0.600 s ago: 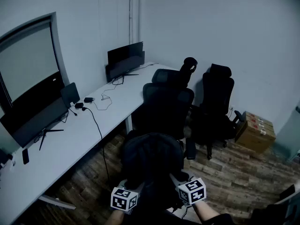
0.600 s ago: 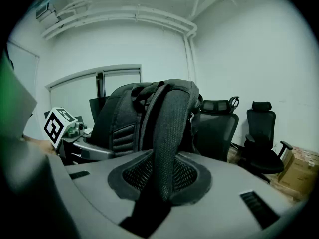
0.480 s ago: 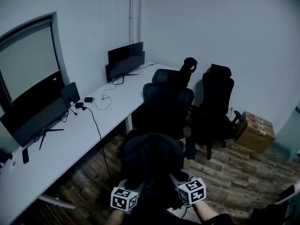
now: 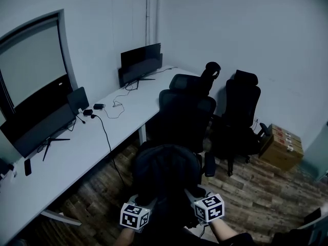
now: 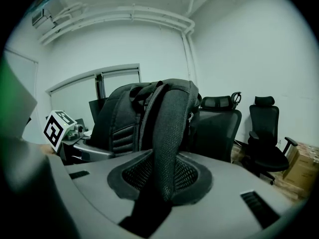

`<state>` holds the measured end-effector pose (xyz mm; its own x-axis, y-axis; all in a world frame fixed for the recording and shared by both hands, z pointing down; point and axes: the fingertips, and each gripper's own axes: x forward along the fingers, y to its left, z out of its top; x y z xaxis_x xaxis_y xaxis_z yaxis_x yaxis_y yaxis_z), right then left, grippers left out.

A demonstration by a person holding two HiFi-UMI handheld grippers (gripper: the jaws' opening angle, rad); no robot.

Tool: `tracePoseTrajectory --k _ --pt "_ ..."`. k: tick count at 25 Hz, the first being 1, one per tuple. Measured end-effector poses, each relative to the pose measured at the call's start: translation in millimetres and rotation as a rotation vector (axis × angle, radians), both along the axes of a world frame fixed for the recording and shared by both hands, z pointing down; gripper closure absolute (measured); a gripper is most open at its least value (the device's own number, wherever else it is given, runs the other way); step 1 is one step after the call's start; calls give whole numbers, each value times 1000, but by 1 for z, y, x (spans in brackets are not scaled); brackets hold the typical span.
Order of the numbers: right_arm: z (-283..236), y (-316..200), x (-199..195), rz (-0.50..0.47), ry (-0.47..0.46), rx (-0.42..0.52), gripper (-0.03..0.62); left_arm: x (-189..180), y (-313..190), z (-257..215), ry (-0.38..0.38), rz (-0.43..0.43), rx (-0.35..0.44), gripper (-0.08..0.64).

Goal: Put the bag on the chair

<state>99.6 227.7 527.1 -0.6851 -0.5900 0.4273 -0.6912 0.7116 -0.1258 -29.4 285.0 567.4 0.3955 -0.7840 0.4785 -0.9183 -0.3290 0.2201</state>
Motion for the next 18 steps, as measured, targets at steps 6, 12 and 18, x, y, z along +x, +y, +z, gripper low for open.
tracePoseTrajectory --k 6,12,18 --pt "4 -40 14 -22 -3 -21 477 14 -37 2 -6 -21 -18 390" --pt "8 -95 30 -65 3 -30 477 34 -87 7 2 -62 -32 388" --pt "11 -148 49 -111 5 -30 477 56 -134 10 9 -108 -27 390"
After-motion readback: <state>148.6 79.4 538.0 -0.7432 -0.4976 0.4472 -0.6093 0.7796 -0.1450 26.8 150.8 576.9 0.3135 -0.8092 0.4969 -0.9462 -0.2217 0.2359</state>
